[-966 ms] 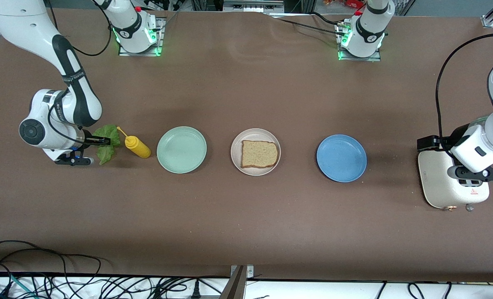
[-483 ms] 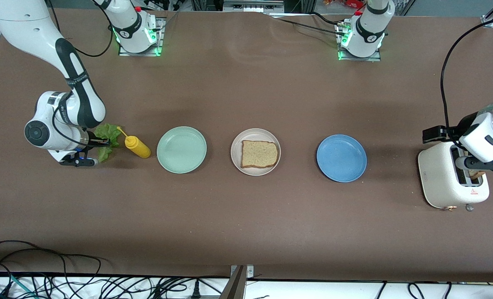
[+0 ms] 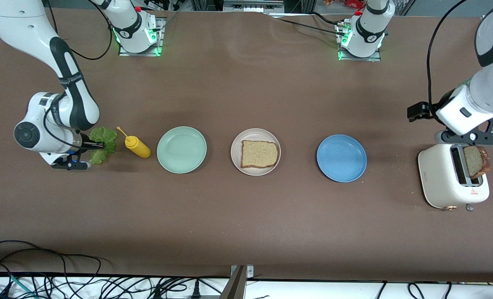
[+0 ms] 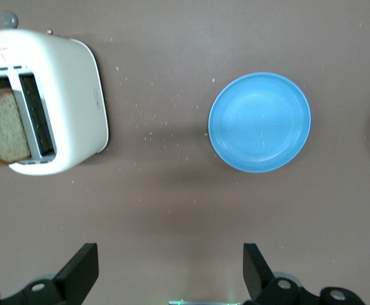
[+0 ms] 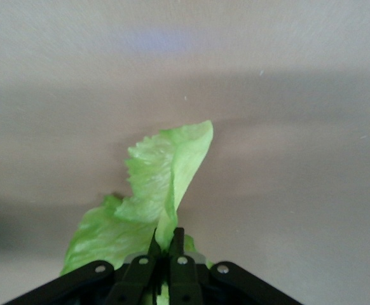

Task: Make sandwich on beige plate with both arms
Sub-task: 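Lift the lettuce leaf with the right gripper toward the beige plate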

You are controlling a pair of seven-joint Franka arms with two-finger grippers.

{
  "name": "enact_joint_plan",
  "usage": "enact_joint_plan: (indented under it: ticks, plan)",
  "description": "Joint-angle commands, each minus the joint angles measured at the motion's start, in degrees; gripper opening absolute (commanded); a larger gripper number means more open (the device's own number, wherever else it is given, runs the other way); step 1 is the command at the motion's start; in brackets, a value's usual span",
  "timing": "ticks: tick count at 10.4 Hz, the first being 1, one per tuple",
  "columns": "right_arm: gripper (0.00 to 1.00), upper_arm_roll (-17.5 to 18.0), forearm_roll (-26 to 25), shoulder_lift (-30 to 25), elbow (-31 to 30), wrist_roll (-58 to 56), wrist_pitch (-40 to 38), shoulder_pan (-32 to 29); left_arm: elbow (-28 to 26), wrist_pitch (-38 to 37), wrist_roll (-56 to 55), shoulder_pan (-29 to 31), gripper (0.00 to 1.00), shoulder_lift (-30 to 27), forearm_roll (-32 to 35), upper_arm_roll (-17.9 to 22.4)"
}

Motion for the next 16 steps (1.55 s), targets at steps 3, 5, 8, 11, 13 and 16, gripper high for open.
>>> enact_joint_plan:
  ticks: [3, 5, 8, 11, 13, 16]
  plan:
    - [0.01, 0.3, -0.4, -1.2, 16.4, -1.0, -18.1, 0.9, -8.5, 5.8, 0.1, -3.8, 1.00, -6.9, -3.3, 5.7]
    - [0.01, 0.4, -0.7, -1.4, 22.8, -0.8, -25.4, 2.4, -6.8, 5.3, -0.5, -4.4, 1.00, -6.8, -3.6, 6.7]
    - [0.01, 0.4, -0.1, -2.2, 32.7, 5.8, -38.5, 7.2, -4.9, 1.3, -0.2, -5.0, 1.00, -6.9, -3.8, 6.8]
    - [0.02, 1.3, 0.9, -3.1, 33.8, 19.9, -40.2, 14.2, -2.9, -2.5, -0.2, -5.0, 1.00, -6.9, -5.8, 6.7]
    - [0.02, 2.1, 3.6, -2.0, 33.8, 33.0, -39.1, 19.1, -2.9, -2.6, -0.3, -4.5, 1.00, -6.9, -5.9, 6.6]
    - [0.02, 2.1, 10.1, 1.9, 32.9, 50.8, -30.8, 26.8, -2.8, -2.3, 0.1, -3.7, 1.00, -6.2, -6.5, 6.7]
